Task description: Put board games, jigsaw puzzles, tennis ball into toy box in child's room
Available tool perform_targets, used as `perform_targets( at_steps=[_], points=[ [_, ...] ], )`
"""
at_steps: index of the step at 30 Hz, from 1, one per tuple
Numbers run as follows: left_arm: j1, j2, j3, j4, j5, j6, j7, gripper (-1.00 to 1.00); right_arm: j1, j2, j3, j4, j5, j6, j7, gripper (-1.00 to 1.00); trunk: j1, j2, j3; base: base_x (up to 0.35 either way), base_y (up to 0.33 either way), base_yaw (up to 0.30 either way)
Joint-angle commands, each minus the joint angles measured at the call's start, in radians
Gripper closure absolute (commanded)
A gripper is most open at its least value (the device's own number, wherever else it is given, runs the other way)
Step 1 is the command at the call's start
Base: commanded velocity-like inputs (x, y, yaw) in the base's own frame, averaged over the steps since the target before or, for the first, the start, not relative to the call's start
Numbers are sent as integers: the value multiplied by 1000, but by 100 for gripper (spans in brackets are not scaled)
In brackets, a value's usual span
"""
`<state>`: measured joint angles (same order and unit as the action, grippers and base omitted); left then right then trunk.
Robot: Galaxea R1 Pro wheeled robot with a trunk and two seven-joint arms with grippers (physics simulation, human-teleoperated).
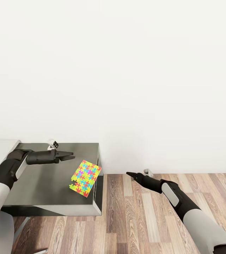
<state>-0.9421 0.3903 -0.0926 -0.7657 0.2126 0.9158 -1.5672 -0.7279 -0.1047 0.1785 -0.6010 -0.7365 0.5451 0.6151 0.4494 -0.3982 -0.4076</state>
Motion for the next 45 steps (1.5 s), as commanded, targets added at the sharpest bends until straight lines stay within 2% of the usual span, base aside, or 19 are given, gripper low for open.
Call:
perform_targets(
  at_steps=[1,18,45],
  points=[
    [0,2,-4,0,2,11,-4,-100,-1,0,4,0,-8,4,-2,-100,1,-2,-2,0,0,0],
    [5,-4,-5,0,4,8,-4,-100,-1,-1,4,0,-7,4,3,-100,1,-2,-2,0,0,0],
    [5,5,-1,0,4,8,-4,-100,-1,0,5,0,-7,1,-3,-100,1,-2,-2,7,28,0]
  ],
)
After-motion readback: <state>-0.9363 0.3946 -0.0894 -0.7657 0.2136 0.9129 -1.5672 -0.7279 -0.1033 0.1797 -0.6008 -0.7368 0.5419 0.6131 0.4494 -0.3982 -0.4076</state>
